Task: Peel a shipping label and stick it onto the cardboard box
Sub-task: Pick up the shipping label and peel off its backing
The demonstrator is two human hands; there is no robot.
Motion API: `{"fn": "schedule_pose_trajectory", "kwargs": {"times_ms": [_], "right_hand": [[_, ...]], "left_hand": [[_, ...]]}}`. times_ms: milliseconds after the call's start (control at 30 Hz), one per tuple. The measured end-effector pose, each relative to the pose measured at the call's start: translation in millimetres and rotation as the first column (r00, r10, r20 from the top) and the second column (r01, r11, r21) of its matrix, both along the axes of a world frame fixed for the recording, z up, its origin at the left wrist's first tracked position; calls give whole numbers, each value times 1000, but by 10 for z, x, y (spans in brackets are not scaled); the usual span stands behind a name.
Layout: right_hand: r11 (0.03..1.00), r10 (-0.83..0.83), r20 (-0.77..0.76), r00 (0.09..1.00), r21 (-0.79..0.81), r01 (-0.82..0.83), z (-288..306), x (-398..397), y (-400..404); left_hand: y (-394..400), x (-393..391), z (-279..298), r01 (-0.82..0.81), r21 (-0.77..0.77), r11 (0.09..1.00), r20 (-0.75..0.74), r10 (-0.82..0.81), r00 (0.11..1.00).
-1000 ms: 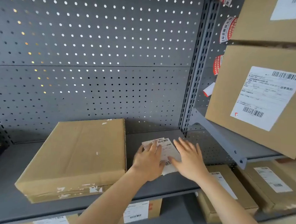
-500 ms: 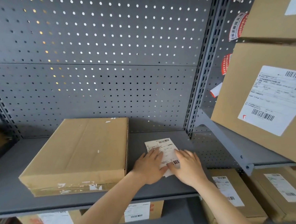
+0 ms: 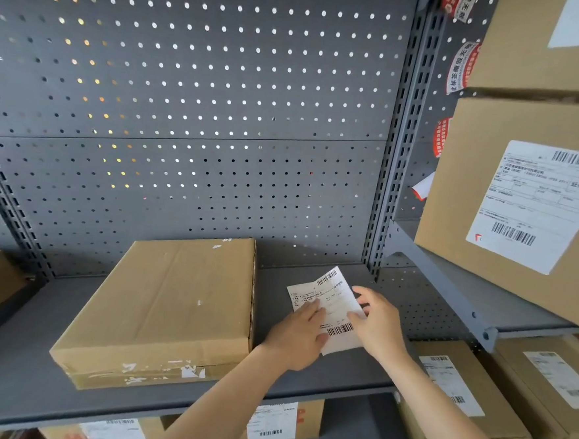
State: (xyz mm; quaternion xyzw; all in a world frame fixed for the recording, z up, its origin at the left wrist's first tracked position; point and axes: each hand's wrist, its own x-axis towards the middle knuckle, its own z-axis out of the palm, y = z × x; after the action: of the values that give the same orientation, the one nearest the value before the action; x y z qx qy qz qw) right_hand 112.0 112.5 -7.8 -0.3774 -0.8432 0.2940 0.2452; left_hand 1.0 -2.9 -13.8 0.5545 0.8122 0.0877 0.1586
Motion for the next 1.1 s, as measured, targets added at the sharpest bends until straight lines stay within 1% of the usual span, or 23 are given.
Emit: {"fn": "schedule_pose_trajectory", "kwargs": {"times_ms": [100, 200, 367, 500, 633, 767, 833, 900, 967, 1100], "right_hand": [[996, -60, -57, 997, -74, 55, 76, -9, 27], [988, -91, -111, 990, -134, 76, 134, -1, 3], [971, -155, -231, 960, -215, 105, 242, -4, -43], [955, -197, -354, 914, -278, 99, 369, -14, -56], [924, -239, -481, 843, -379, 46, 525, -53, -73], [916, -184, -569, 801, -395, -69, 755, -111, -231], [914, -140, -603, 785, -385, -132, 861, -172, -353], [911, -106, -621, 777, -374, -174, 937, -265, -479], [900, -80, -625, 777, -380, -213, 979, -391, -606], [875, -15, -622, 783, -387, -290, 1026, -693, -934]], "left_hand": [[-9, -9, -9, -6, 17, 1000, 4, 6, 1000], [-7, -7, 4, -24, 51, 998, 10, 23, 1000], [32, 17, 100, -100, 180, 979, 59, 91, 994], [51, 3, 220, -196, 290, 937, 187, 146, 971], [2, 3, 446, -331, 450, 830, 366, 167, 915], [-149, -102, 676, -372, 575, 729, 404, 143, 903], [-268, -192, 748, -420, 624, 659, 476, 106, 873], [-414, -283, 822, -487, 643, 591, 563, 66, 824], [-577, -377, 889, -530, 657, 536, 610, 34, 791], [-938, -599, 935, -586, 656, 475, 658, 19, 753]]}}
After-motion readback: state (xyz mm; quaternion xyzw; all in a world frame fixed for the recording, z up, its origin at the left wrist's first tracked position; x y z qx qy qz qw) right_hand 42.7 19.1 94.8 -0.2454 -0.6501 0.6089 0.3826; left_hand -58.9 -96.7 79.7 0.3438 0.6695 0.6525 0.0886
